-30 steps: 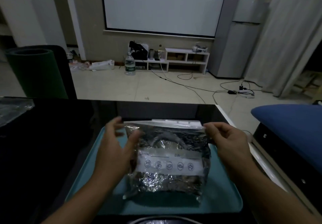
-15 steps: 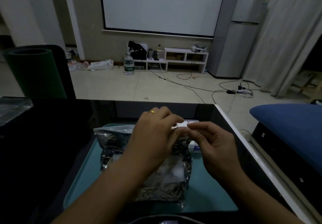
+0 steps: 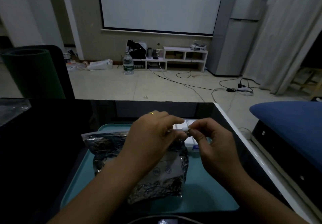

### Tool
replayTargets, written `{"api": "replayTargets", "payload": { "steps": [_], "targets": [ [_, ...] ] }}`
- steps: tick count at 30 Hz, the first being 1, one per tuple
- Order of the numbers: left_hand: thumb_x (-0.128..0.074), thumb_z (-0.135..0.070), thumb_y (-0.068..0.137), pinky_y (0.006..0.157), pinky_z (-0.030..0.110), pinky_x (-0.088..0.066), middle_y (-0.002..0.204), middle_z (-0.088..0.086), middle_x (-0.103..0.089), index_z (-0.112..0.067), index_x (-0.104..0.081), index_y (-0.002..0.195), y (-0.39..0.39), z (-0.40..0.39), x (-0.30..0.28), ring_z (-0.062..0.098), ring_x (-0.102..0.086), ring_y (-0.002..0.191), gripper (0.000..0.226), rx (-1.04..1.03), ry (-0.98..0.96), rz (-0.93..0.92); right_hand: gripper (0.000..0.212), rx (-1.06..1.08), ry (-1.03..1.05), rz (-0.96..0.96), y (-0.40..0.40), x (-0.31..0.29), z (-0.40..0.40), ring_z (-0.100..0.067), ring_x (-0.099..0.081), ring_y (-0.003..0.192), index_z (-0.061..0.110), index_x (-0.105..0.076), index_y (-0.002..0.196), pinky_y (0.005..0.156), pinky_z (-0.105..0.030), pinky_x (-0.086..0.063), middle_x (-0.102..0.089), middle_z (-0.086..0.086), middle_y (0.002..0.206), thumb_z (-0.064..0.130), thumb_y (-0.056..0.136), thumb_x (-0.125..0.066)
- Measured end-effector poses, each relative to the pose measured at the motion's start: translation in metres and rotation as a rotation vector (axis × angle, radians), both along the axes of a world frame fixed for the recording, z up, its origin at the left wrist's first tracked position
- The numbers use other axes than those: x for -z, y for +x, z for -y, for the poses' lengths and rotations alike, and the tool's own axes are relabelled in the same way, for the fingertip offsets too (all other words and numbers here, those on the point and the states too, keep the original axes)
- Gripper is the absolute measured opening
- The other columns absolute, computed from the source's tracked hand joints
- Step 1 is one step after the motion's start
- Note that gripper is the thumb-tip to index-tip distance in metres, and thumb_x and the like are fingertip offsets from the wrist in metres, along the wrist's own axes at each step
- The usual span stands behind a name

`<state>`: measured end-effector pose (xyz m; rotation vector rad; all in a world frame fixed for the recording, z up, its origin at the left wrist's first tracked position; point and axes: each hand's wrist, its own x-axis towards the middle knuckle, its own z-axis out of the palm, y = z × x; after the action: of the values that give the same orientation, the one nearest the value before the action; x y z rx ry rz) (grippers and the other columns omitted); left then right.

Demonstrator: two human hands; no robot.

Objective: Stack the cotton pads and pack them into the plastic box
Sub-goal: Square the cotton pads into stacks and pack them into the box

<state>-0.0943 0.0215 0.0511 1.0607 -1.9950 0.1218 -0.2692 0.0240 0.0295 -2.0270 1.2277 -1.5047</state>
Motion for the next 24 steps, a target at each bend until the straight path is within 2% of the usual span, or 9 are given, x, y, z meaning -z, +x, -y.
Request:
{"api": "replayTargets", "payload": {
  "steps": [3, 7, 10, 13, 17, 20, 22, 24],
  "targets": [
    [-0.051, -0.046, 0.089, 0.054, 0.025, -0.043, 0.073, -0.008, -0.062, -0.02, -0.076, 0.096, -0.001, 0.001, 0.001, 0.006, -0.049, 0.063, 0.036, 0.004, -0.079, 0.04, 0.023, -0.008, -0.013, -0.002, 0.003, 0.0, -0.002, -0.004, -0.063, 0.081, 0.029, -0.061, 0.085, 0.074, -0.014, -0.049, -0.064, 0.017, 0.086, 0.006, 0.089, -0.064],
    [-0.051, -0.041, 0.092, 0.058, 0.026, -0.034, 0.074, -0.006, -0.06, -0.02, -0.07, 0.087, 0.0, 0.003, 0.002, 0.011, -0.048, 0.063, 0.028, -0.048, -0.145, 0.133, 0.021, -0.02, 0.023, 0.027, 0.005, 0.002, -0.001, -0.008, -0.064, 0.08, 0.029, -0.061, 0.084, 0.074, -0.022, -0.052, -0.064, 0.014, 0.083, 0.009, 0.09, -0.064],
    [-0.049, -0.039, 0.092, 0.061, 0.026, -0.031, 0.076, -0.006, -0.06, -0.021, -0.065, 0.084, -0.002, 0.002, 0.003, 0.013, -0.049, 0.062, 0.025, -0.078, -0.14, 0.16, 0.022, -0.023, 0.04, 0.04, 0.007, 0.003, 0.0, -0.009, -0.062, 0.079, 0.027, -0.06, 0.083, 0.073, -0.021, -0.051, -0.063, 0.013, 0.082, 0.007, 0.09, -0.062],
    [-0.048, -0.037, 0.092, 0.06, 0.028, -0.033, 0.076, -0.007, -0.06, -0.022, -0.063, 0.083, 0.002, 0.002, 0.004, 0.014, -0.05, 0.063, 0.022, -0.096, -0.102, 0.145, 0.021, -0.014, 0.059, 0.092, 0.005, 0.004, 0.003, -0.011, -0.06, 0.076, 0.022, -0.059, 0.083, 0.07, -0.023, -0.051, -0.062, 0.008, 0.082, 0.003, 0.091, -0.059],
    [-0.049, -0.032, 0.091, 0.059, 0.03, -0.035, 0.076, -0.008, -0.062, -0.022, -0.062, 0.082, 0.013, 0.006, 0.002, 0.016, -0.052, 0.063, 0.019, -0.117, -0.091, 0.114, 0.015, 0.015, 0.06, 0.186, -0.005, 0.003, 0.009, -0.019, -0.061, 0.077, 0.019, -0.06, 0.084, 0.071, -0.039, -0.054, -0.063, 0.002, 0.079, 0.006, 0.091, -0.057],
    [-0.047, -0.032, 0.09, 0.06, 0.03, -0.037, 0.075, -0.009, -0.062, -0.023, -0.062, 0.082, 0.021, 0.006, 0.002, 0.016, -0.053, 0.063, 0.02, -0.136, -0.078, 0.122, 0.011, 0.02, 0.049, 0.195, -0.011, 0.004, 0.012, -0.026, -0.062, 0.079, 0.018, -0.059, 0.085, 0.072, -0.045, -0.054, -0.063, -0.001, 0.079, 0.01, 0.09, -0.056],
    [-0.047, -0.033, 0.089, 0.06, 0.031, -0.04, 0.075, -0.009, -0.062, -0.023, -0.063, 0.082, 0.028, 0.006, 0.002, 0.016, -0.054, 0.063, 0.021, -0.152, -0.076, 0.122, 0.018, 0.035, 0.045, 0.188, -0.014, 0.005, 0.014, -0.027, -0.061, 0.079, 0.017, -0.059, 0.086, 0.072, -0.045, -0.054, -0.063, -0.004, 0.08, 0.001, 0.093, -0.055],
    [-0.048, -0.035, 0.089, 0.06, 0.034, -0.044, 0.075, -0.01, -0.062, -0.023, -0.064, 0.082, 0.036, 0.006, 0.002, 0.016, -0.055, 0.064, 0.021, -0.169, -0.065, 0.116, 0.021, 0.051, 0.041, 0.193, -0.018, 0.004, 0.016, -0.026, -0.061, 0.077, 0.017, -0.058, 0.086, 0.069, -0.039, -0.053, -0.062, -0.005, 0.08, -0.002, 0.093, -0.055]
  ]
}}
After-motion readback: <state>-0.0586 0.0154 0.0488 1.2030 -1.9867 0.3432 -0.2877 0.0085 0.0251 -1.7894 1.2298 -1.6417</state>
